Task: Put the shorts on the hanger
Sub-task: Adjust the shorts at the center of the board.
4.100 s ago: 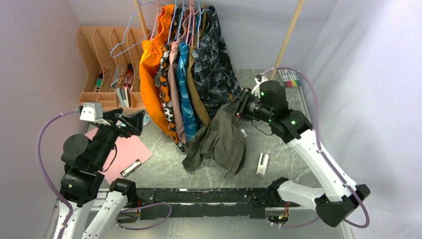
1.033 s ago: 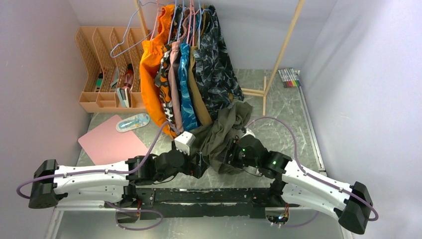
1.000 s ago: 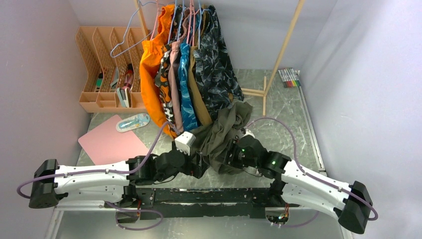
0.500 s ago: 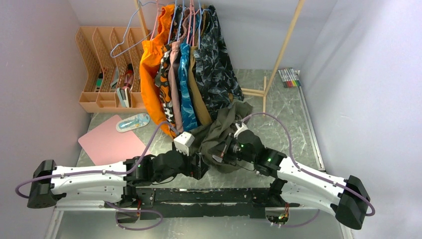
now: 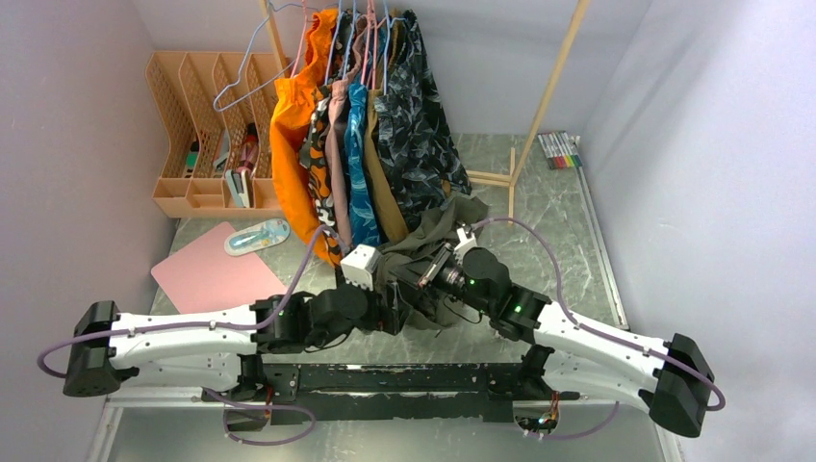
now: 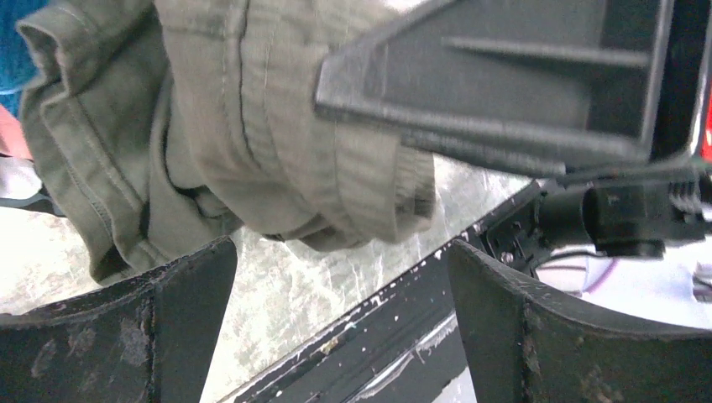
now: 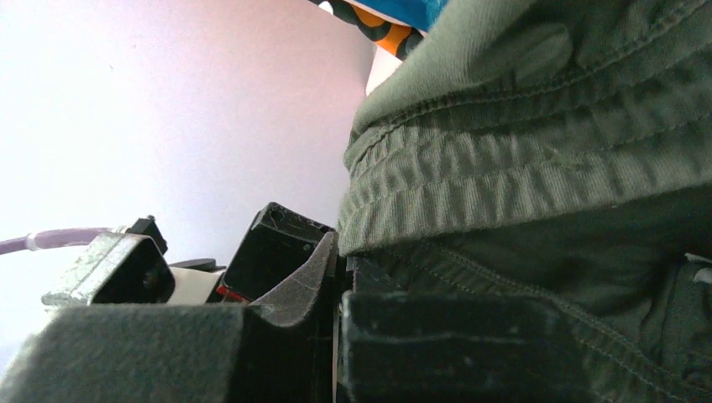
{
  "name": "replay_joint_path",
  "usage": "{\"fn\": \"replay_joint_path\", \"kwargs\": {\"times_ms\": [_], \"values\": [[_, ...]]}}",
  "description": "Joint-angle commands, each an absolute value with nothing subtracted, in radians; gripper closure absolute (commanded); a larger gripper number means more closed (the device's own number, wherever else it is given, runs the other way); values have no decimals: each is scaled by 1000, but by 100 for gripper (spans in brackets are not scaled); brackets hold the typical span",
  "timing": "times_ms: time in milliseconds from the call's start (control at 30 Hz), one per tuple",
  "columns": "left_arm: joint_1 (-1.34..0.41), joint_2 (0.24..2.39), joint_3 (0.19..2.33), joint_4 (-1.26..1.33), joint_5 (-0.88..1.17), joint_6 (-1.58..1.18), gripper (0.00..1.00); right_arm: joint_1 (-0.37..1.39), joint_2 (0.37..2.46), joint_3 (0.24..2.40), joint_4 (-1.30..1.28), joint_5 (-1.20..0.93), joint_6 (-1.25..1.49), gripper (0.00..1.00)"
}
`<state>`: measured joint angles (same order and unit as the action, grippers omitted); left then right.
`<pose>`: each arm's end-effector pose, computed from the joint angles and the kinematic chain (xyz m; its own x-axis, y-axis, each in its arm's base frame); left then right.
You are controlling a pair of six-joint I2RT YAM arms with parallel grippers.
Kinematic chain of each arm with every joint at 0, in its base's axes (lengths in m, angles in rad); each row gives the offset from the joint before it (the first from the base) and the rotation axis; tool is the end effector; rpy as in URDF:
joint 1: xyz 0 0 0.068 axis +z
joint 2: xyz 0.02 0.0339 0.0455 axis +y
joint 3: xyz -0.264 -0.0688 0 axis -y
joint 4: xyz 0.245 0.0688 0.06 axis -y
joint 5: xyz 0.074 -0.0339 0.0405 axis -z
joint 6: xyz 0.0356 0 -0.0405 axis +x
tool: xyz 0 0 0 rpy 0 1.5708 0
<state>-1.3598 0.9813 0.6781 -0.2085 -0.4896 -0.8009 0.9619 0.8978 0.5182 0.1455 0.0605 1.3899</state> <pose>0.0618 -0.2086 0.2654 -0.6293 -0.0873 -0.7722 0.4673 0.7515 -0.4657 0.1229 0.1725 0.2595 -0.7962 0.5748 -0.1888 -0.0107 0.2986 0.9543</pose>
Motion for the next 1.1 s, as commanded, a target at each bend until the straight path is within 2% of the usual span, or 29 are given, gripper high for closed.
{"fn": "replay_joint_path", "kwargs": {"times_ms": [0,200,267,367,433,533,567,600,633,667,700,767,833,900,967,1067], "values": [[-1366,1043,762,-304,-655,-909,1,1006,928,572,192,119,1463,100],[-1365,1087,791,-395,-776,-1037,0,1057,945,584,191,164,1489,100],[-1365,1086,790,-404,-802,-1054,9,1065,946,582,192,169,1494,100],[-1364,1077,775,-407,-835,-1069,34,1070,949,572,203,160,1503,100],[-1365,1073,766,-401,-846,-1069,47,1071,950,567,212,150,1501,100],[-1364,1077,772,-401,-847,-1056,80,1071,951,569,210,141,1486,100],[-1365,1080,778,-412,-847,-1058,90,1071,949,570,209,137,1471,93],[-1365,1082,785,-430,-847,-1063,93,1071,942,574,199,137,1451,82],[-1365,1082,796,-462,-861,-1070,93,1071,931,582,183,142,1424,63],[-1365,1080,800,-496,-879,-1090,93,1069,918,605,146,165,1378,49],[-1364,1073,803,-536,-889,-1111,93,1066,902,639,89,189,1302,38],[-1365,1041,803,-633,-905,-1169,93,1056,890,735,-89,252,1181,25],[-1365,986,792,-730,-919,-1225,93,1051,892,844,-292,341,1070,20],[-1365,910,779,-809,-927,-1260,93,1052,874,900,-450,425,987,19],[-1365,834,774,-878,-942,-1285,93,1051,827,889,-551,487,925,19],[-1365,719,787,-952,-970,-1289,93,1051,738,793,-566,526,863,23]]}}
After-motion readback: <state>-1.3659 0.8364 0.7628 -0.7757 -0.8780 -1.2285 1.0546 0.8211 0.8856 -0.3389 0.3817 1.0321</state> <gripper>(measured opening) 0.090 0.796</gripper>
